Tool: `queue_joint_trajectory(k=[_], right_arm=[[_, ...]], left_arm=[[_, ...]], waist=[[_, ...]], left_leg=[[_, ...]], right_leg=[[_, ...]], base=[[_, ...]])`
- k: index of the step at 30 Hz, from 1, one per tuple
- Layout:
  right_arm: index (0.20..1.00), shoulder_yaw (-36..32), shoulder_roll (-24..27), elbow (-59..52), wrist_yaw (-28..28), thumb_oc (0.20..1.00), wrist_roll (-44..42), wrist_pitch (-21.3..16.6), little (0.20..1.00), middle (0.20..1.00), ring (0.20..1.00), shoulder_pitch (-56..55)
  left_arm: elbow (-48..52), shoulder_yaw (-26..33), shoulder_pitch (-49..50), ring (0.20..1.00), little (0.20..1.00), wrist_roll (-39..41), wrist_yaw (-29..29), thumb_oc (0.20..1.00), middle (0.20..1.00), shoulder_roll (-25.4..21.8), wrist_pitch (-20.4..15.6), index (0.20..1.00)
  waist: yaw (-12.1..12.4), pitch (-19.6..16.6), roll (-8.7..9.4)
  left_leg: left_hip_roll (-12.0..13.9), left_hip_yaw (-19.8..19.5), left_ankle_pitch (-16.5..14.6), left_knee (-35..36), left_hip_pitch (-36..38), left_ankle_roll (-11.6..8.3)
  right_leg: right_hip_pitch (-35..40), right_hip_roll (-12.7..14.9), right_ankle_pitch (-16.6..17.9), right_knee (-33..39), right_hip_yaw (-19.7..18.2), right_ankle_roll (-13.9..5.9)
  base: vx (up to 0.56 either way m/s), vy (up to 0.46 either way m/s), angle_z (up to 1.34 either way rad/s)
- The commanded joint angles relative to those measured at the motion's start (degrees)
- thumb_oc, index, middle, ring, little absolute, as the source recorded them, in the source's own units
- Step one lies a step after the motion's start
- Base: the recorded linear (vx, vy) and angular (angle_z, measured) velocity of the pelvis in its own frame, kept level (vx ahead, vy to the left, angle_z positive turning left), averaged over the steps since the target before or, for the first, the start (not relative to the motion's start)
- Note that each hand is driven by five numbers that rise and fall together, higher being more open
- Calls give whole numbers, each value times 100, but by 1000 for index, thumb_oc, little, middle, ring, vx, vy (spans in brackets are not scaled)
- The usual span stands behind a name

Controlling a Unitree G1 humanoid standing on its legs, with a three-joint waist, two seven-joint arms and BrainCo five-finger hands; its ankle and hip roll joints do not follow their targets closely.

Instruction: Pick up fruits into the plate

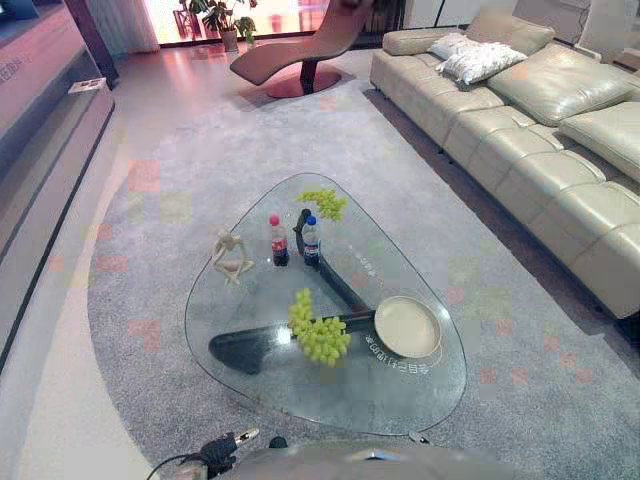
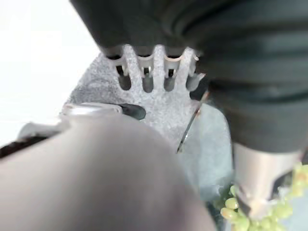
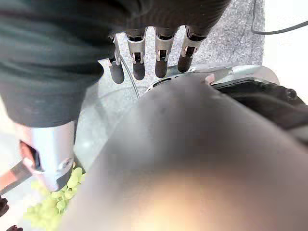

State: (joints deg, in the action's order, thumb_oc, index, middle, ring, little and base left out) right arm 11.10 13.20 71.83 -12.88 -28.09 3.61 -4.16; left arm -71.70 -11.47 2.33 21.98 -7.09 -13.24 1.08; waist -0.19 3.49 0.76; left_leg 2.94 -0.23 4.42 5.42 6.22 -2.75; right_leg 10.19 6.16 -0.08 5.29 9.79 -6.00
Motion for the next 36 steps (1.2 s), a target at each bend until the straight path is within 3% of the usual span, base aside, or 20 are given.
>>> queue_joint_trajectory(k=[1, 7, 16, 26, 33, 36], right_arm=[[1000, 142, -250, 3, -52, 1000, -32, -50, 1000, 1000, 1000, 357], [1000, 165, -256, -31, -53, 1000, -51, -10, 1000, 1000, 1000, 350], [1000, 144, -252, 180, -110, 1000, -42, -165, 1000, 1000, 1000, 389], [1000, 190, -149, 144, -187, 1000, -222, -230, 1000, 1000, 1000, 534], [1000, 266, 78, -105, -298, 1000, -594, -297, 1000, 1000, 1000, 818], [1000, 307, 214, -277, -363, 1000, -741, -366, 1000, 1000, 1000, 1008]], left_arm=[[-287, -47, -417, 1000, 1000, -221, 93, 1000, 1000, 130, -148, 1000], [-285, 27, -414, 1000, 1000, -237, 370, 1000, 1000, 130, 0, 1000], [-355, -67, -421, 1000, 1000, -432, 632, 1000, 1000, 192, -67, 1000], [-122, -408, -545, 1000, 1000, -737, 583, 1000, 1000, 156, -476, 1000], [406, -599, -925, 1000, 1000, -172, 591, 1000, 1000, 56, -826, 1000], [878, -626, -1174, 1000, 1000, 92, 663, 1000, 1000, -43, -795, 1000]], waist=[[90, 383, 60], [102, 411, 78], [102, 463, 31], [56, 634, -62], [-44, 907, -198], [-90, 1122, -274]], left_leg=[[-385, 457, -648, -101, 372, 270], [-396, 435, -657, -109, 373, 282], [-405, 433, -659, -128, 348, 293], [-392, 462, -627, -142, 228, 288], [-364, 471, -555, -213, -61, 280], [-358, 448, -506, -260, -263, 269]], right_leg=[[-267, -127, 233, -223, -214, 94], [-260, -135, 219, -230, -224, 99], [-293, -119, 211, -249, -226, 105], [-463, -116, 230, -289, -284, 101], [-826, -129, 231, -422, -395, 140], [-1054, -145, 245, -490, -462, 166]], base=[[91, -45, 4], [0, 0, 0], [0, 0, 0], [7, 0, 0], [-29, 18, -3], [-99, 35, -9]])
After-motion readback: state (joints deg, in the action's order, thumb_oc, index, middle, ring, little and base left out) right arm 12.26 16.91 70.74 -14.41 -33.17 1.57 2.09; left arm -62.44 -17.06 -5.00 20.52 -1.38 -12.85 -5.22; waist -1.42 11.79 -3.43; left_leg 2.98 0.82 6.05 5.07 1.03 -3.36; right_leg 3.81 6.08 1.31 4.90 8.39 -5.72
